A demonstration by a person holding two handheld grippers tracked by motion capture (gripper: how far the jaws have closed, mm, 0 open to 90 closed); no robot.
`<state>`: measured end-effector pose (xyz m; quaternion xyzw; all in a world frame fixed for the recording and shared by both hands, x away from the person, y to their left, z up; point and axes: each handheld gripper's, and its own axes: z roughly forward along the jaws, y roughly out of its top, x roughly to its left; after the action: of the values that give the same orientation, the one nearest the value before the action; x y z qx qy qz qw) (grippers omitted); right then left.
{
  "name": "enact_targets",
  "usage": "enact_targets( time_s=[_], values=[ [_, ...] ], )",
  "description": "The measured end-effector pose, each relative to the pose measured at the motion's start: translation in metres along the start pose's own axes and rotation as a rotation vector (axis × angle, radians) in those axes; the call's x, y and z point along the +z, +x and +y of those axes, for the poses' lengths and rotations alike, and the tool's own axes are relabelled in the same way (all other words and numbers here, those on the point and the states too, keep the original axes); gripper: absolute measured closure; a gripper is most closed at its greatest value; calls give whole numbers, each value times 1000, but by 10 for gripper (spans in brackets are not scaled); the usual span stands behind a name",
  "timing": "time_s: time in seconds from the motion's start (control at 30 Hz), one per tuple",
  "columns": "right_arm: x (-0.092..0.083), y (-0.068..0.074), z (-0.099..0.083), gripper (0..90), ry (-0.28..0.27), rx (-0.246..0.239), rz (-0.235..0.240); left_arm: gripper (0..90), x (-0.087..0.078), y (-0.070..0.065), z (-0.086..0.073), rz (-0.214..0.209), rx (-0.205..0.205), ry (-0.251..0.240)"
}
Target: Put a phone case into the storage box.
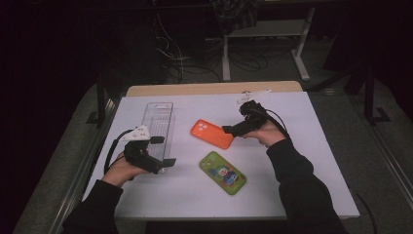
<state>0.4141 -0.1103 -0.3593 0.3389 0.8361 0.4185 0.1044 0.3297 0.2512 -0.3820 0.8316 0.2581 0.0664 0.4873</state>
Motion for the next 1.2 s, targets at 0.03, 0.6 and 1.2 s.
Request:
enact_targets(
  time_s=[0.03,0.6,1.2],
  values=[
    [3,-2,4,0,-8,-7,2,0,0,0,0,0,-2,-1],
    [32,-7,40,0,-38,-30,28,0,0,1,0,8,0,-7],
    [66,1,44,0,52,-68,42,0,-3,2,-1,13,-3,-9]
  ],
)
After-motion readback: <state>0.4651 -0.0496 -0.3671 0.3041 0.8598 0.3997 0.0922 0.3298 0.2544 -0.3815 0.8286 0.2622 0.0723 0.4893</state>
